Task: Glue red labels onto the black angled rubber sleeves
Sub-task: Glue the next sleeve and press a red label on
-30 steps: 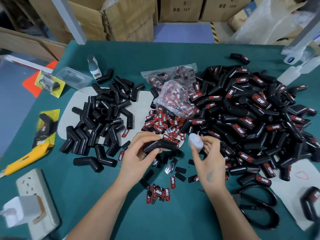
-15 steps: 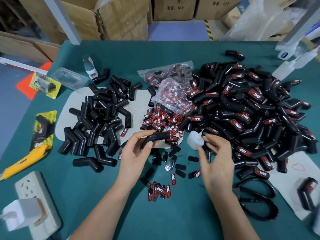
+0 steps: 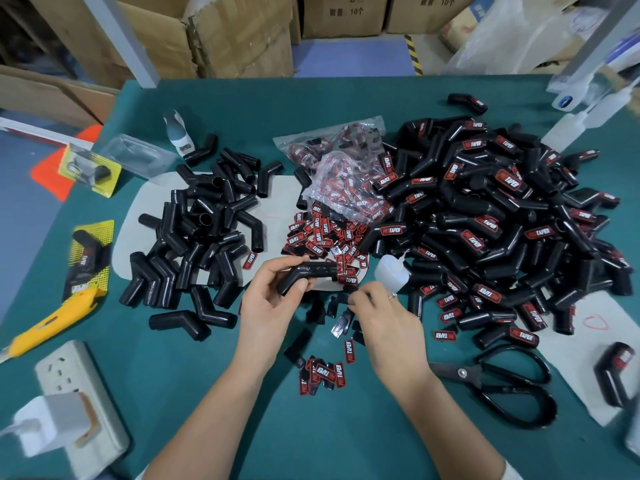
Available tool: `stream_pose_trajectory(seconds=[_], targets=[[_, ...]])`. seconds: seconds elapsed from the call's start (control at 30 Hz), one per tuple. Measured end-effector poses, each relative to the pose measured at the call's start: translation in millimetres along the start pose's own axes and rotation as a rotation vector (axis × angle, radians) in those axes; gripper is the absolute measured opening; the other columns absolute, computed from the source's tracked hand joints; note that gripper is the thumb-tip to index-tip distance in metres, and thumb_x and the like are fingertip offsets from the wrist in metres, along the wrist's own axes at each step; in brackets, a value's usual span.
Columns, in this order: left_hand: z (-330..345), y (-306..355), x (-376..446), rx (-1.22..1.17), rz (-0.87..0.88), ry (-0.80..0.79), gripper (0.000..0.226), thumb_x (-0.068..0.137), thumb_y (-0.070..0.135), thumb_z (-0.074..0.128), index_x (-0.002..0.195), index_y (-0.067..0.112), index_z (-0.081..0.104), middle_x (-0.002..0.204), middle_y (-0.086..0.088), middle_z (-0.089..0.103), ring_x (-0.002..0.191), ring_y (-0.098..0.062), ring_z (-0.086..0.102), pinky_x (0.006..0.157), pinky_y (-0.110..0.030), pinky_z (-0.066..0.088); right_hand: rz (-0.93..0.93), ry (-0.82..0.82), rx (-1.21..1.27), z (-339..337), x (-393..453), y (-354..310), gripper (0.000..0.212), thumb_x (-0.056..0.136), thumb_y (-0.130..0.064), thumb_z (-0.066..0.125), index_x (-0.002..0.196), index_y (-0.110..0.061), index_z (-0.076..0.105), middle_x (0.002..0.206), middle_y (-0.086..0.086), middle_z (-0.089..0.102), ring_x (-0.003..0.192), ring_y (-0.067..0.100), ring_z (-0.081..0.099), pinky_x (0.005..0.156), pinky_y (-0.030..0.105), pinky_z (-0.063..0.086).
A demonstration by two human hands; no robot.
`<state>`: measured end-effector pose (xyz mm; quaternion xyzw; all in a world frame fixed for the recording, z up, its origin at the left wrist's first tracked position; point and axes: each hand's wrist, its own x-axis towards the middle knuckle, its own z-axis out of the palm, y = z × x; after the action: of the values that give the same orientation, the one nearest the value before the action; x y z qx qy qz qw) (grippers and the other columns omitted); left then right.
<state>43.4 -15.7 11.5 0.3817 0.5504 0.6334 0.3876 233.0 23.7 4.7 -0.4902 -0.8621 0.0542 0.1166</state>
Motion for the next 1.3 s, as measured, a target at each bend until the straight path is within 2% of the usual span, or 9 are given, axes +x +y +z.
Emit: stream_pose_trajectory(seconds=[0.13, 0.47, 0.6, 0.7, 0.77, 0.83, 0.97, 1.17, 1.3], targets=[[2, 0, -1, -0.013, -0.008, -0.009, 0.03, 0.098, -0.009, 0.063, 0.121, 0.01, 0.068, 0.123, -0.002, 0.073, 0.112, -0.014, 0.071, 0.095, -0.022, 0.056, 0.057, 0.018, 0.049, 6, -2, 3, 0.053, 0.067, -0.01, 0.099, 0.11, -0.016, 0.068, 0.104, -0.001, 0.06, 0.068, 0.021, 0.062, 0.039, 0.031, 0.044], [2, -3, 0, -0.008, -0.037, -0.002, 0.03, 0.099, -0.01, 0.061, 0.121, 0.009, 0.068, 0.121, -0.003, 0.073, 0.103, -0.019, 0.073, 0.093, -0.025, 0.057, 0.039, -0.146, -0.119, -18, 10, -13, 0.065, 0.035, 0.006, 0.093, 0.092, -0.014, 0.069, 0.096, 0.002, 0.062, 0.066, 0.019, 0.063, 0.041, 0.027, 0.029], [2, -5, 0, 0.028, -0.049, 0.001, 0.031, 0.099, -0.01, 0.061, 0.122, 0.01, 0.068, 0.122, -0.001, 0.072, 0.102, -0.019, 0.073, 0.093, -0.026, 0.057, -0.064, -0.02, -0.141, -20, 19, -18, 0.045, 0.028, 0.012, 0.054, 0.065, -0.012, 0.062, 0.07, 0.003, 0.058, 0.049, 0.019, 0.056, 0.034, 0.023, 0.026], [0, -3, 0, 0.038, -0.064, -0.002, 0.031, 0.1, -0.007, 0.062, 0.123, 0.013, 0.069, 0.123, 0.0, 0.072, 0.1, -0.019, 0.074, 0.093, -0.025, 0.057, -0.058, -0.019, -0.107, -15, 16, -16, 0.05, 0.03, 0.014, 0.074, 0.071, -0.013, 0.065, 0.075, 0.002, 0.059, 0.055, 0.02, 0.059, 0.036, 0.025, 0.028], [-1, -2, 1, 0.041, -0.065, 0.01, 0.031, 0.101, -0.005, 0.063, 0.122, 0.016, 0.07, 0.121, 0.001, 0.073, 0.097, -0.019, 0.074, 0.092, -0.024, 0.056, 0.028, -0.004, 0.103, -11, 11, -9, 0.033, 0.063, -0.004, 0.093, 0.086, -0.017, 0.073, 0.085, -0.002, 0.066, 0.067, 0.02, 0.065, 0.044, 0.03, 0.045], [-1, -1, 0, 0.047, -0.058, 0.016, 0.029, 0.101, -0.002, 0.064, 0.122, 0.017, 0.07, 0.116, 0.004, 0.073, 0.092, -0.018, 0.073, 0.09, -0.023, 0.056, 0.208, -0.049, 0.541, -14, 8, -4, 0.01, 0.093, -0.018, 0.078, 0.097, -0.027, 0.076, 0.09, -0.009, 0.071, 0.074, 0.012, 0.068, 0.06, 0.031, 0.054], [1, 4, 0, 0.007, -0.026, 0.056, 0.028, 0.098, 0.004, 0.065, 0.123, 0.017, 0.067, 0.12, 0.0, 0.072, 0.094, -0.016, 0.069, 0.085, -0.022, 0.056, 0.411, -0.216, 1.29, -23, 6, 0, 0.022, 0.1, -0.007, 0.07, 0.092, -0.027, 0.075, 0.083, 0.002, 0.076, 0.077, 0.012, 0.075, 0.057, 0.024, 0.058], [-1, 4, 1, 0.054, 0.003, 0.055, 0.023, 0.099, -0.001, 0.064, 0.122, 0.007, 0.065, 0.12, -0.002, 0.071, 0.098, -0.014, 0.069, 0.086, -0.022, 0.055, 0.392, -0.28, 1.496, -28, 8, 1, 0.023, 0.099, -0.001, 0.068, 0.103, -0.022, 0.076, 0.086, 0.005, 0.071, 0.08, 0.02, 0.073, 0.071, 0.033, 0.063], [-2, 3, 0, 0.099, 0.027, 0.04, 0.021, 0.101, 0.007, 0.062, 0.121, 0.011, 0.067, 0.123, -0.001, 0.071, 0.121, -0.022, 0.066, 0.104, -0.041, 0.054, 0.377, -0.273, 1.551, -32, 6, -3, 0.014, 0.094, -0.015, 0.068, 0.101, -0.023, 0.078, 0.086, 0.003, 0.071, 0.082, 0.019, 0.072, 0.075, 0.033, 0.063]])
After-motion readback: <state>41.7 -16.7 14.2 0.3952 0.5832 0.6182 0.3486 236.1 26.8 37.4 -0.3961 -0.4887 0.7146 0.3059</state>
